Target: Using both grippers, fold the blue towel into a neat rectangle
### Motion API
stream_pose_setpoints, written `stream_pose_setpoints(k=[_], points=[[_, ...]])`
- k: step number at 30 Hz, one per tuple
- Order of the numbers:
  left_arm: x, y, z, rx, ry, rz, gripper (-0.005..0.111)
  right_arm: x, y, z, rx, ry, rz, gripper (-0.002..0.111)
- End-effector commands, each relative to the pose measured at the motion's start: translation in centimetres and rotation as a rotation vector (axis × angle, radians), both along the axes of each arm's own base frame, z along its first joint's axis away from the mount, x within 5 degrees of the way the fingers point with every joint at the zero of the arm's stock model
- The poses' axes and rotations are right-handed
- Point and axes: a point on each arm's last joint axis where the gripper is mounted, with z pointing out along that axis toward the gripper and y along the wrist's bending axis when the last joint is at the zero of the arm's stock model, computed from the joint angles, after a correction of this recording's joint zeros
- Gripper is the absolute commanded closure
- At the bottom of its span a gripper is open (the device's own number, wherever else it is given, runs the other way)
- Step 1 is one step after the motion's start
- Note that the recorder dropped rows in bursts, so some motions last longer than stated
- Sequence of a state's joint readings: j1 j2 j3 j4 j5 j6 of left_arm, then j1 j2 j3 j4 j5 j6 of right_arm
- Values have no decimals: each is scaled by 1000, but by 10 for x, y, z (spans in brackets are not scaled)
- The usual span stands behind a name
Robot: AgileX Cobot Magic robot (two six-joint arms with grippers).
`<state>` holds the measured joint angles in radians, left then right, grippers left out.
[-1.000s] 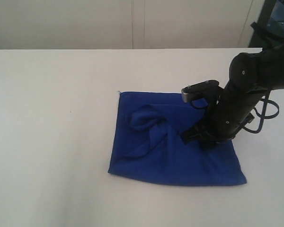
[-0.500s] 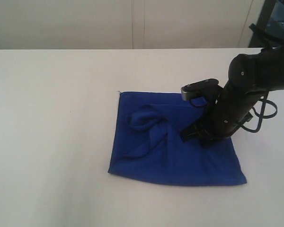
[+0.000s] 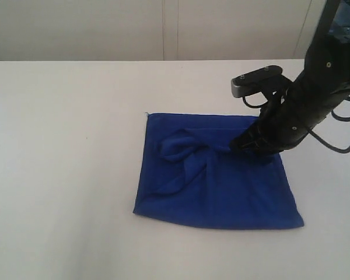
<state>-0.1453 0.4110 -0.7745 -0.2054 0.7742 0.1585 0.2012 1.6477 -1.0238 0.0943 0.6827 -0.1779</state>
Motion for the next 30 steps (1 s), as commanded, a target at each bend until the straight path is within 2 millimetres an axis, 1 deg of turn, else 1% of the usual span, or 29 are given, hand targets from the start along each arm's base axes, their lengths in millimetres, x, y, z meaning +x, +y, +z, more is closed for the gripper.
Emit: stream_pose_setpoints(k=[1, 5, 8, 12, 14, 19, 25, 27, 28, 30], points=[[-1, 0, -2, -1, 5, -8, 107, -4, -3, 6, -16, 15, -14, 108], [-1, 0, -2, -1, 5, -8, 107, -12, -6, 11, -39, 59, -19, 108], [-1, 0, -2, -1, 5, -8, 107, -17, -7, 9, -55, 117, -14, 108], [-1, 0, -2, -1, 5, -8, 107, -25, -13, 6, -127, 213, 11, 108], [-1, 0, -2, -1, 5, -8, 107, -25, -16, 6, -159, 211, -7, 108], [-1, 0, -2, -1, 5, -8, 107, -20, -15, 7, -145, 156, -13, 108], [0, 0, 0, -6, -10, -4, 107, -20, -15, 7, -141, 155, -15, 108], [1, -4, 2, -60, -24, -18, 107, -20, -15, 7, -138, 156, -24, 108], [4, -8, 0, -99, 4, -41, 107, -20, -14, 7, -135, 151, -25, 108], [17, -19, -16, -116, 88, -137, 107, -20, -14, 7, -127, 151, -28, 108]])
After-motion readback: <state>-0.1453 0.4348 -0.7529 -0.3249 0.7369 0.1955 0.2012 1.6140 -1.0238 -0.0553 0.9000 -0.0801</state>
